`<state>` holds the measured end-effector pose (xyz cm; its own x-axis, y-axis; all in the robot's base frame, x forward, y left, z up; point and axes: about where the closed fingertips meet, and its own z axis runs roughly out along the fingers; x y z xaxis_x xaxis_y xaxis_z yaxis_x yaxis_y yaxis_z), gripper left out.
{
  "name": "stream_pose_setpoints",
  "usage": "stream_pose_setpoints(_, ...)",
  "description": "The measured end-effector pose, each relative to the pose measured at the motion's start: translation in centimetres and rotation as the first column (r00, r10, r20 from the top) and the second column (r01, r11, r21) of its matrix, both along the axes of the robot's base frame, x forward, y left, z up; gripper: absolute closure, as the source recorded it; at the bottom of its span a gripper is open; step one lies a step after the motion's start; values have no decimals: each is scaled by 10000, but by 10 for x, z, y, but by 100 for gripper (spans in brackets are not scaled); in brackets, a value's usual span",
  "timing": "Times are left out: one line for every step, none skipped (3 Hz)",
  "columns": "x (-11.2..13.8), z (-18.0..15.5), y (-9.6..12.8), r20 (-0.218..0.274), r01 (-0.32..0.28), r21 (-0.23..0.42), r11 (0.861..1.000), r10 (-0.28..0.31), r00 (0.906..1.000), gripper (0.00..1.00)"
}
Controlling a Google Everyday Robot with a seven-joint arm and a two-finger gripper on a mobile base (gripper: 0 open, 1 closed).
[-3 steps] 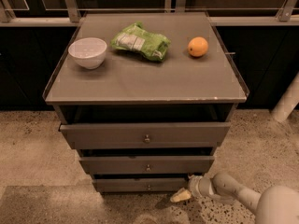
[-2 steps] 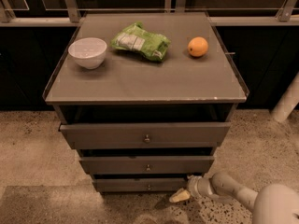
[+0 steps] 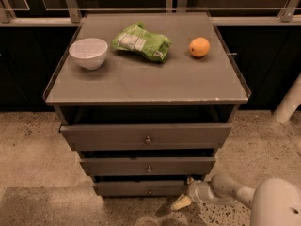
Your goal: Open bottom drawer
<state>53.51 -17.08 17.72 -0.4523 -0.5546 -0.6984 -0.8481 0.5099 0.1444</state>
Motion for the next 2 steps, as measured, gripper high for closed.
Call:
stream_pose_setpoints(-5,3,0,-117,-102,-78,9999,101,9999,0)
stream_pose_setpoints(-52,14,-19,-938,-241,-53,9997,235,9953,0)
